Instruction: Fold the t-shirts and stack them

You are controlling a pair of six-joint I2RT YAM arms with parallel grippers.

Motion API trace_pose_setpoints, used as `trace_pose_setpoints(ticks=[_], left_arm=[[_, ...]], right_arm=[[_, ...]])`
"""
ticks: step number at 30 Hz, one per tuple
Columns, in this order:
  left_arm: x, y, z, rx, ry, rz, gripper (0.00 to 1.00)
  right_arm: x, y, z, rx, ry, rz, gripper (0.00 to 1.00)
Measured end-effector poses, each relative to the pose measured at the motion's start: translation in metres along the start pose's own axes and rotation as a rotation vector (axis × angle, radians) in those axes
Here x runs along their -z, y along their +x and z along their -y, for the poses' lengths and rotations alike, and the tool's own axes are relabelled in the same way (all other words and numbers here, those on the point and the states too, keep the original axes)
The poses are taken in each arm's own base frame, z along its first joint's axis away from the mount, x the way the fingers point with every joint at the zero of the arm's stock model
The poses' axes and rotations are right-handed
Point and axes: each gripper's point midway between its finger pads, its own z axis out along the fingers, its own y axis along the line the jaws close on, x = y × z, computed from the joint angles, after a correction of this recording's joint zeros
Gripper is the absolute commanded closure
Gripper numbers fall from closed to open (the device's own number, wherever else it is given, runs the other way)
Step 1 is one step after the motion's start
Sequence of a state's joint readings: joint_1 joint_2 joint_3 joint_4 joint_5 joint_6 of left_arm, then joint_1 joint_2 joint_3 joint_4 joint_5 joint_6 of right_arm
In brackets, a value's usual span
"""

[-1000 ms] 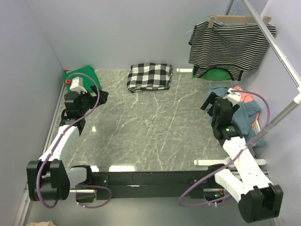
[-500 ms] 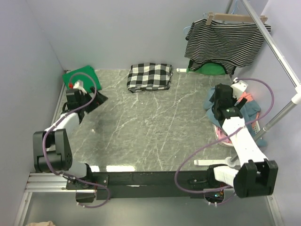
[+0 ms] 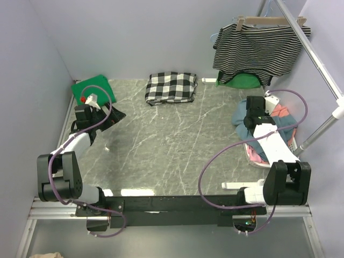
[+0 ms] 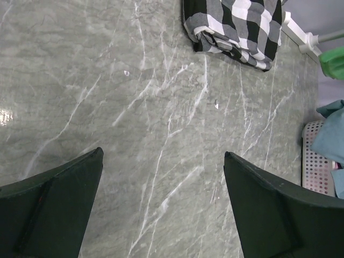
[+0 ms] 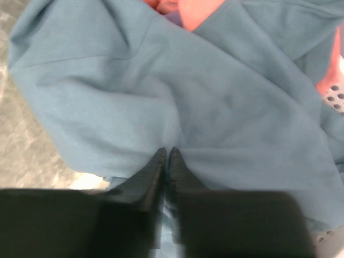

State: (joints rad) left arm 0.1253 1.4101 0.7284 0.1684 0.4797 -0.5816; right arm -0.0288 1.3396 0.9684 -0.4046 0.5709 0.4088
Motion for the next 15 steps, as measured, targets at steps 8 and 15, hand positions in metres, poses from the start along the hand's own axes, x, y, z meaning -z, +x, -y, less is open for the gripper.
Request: trace_pose_setpoints(ticks=[8,15], left_arm=[[0.004,-0.003,0.005,-0.021,0.018,0.018,0.39],[0.014,-0.009,0.016,-0.041,0.050,0.058,0.09]], right_arm=[[0.054,-0.036,-0.011,-0.045,-0.184,0.128,1.00],[0.184,-0.086,-0.051,0.011,-0.614,0.333,1.00]])
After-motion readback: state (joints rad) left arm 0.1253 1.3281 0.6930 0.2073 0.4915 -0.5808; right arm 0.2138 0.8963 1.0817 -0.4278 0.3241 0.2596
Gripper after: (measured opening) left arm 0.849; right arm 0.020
